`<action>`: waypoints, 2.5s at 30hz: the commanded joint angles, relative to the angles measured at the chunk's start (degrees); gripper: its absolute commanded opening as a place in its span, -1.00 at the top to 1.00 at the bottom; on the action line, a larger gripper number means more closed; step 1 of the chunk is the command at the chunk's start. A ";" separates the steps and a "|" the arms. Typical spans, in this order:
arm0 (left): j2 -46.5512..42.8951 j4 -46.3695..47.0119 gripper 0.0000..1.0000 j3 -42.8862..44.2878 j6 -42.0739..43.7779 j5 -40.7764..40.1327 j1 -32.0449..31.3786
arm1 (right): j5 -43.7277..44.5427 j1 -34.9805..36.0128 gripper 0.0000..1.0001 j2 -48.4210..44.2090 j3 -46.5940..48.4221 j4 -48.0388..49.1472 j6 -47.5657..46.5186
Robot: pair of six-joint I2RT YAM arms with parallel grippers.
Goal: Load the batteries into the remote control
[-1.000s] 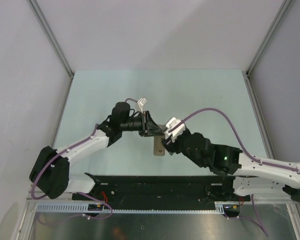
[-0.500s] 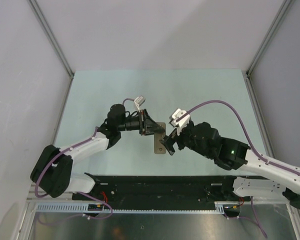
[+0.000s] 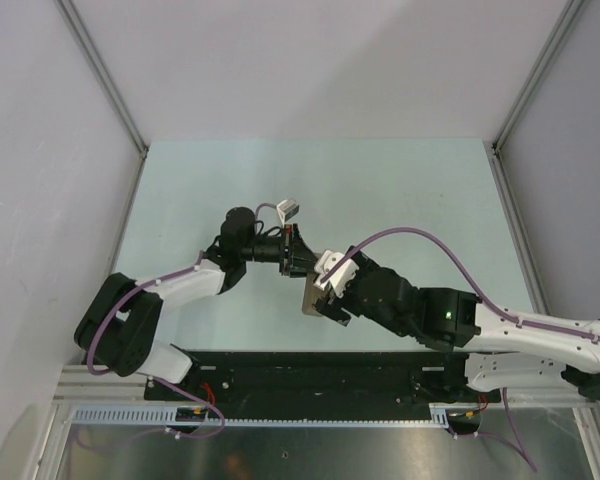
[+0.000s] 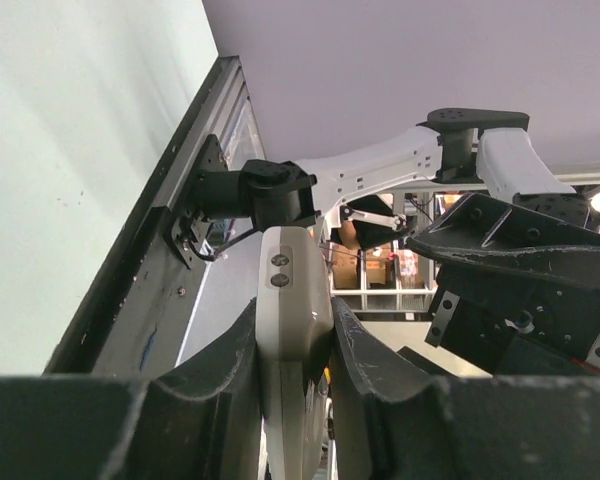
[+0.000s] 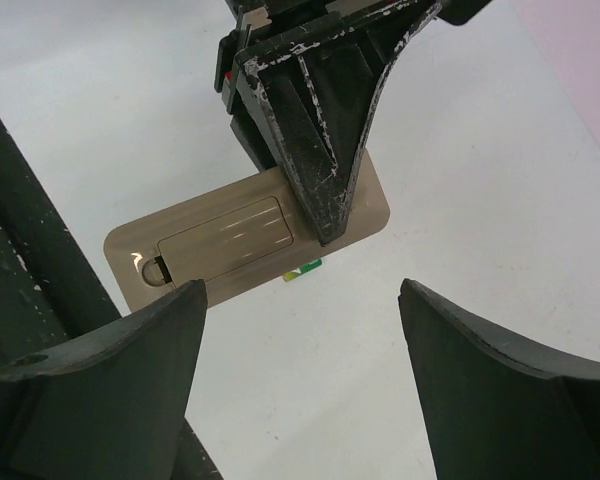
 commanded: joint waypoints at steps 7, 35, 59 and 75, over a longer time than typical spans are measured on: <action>0.27 2.29 1.00 1.58 -3.97 2.83 0.13 | -0.06 2.87 -0.50 1.63 2.44 1.52 -3.96; -1.22 -2.10 0.99 1.23 -1.07 1.07 -0.92 | 2.57 5.25 -0.42 5.85 2.44 3.54 -5.80; -3.68 -4.04 1.00 2.63 0.16 1.07 -1.27 | 4.06 5.25 -0.39 6.90 2.44 0.11 -5.45; -4.65 -4.30 1.00 3.07 -0.10 2.13 -1.89 | 10.92 5.16 -0.34 9.54 2.01 1.17 -7.56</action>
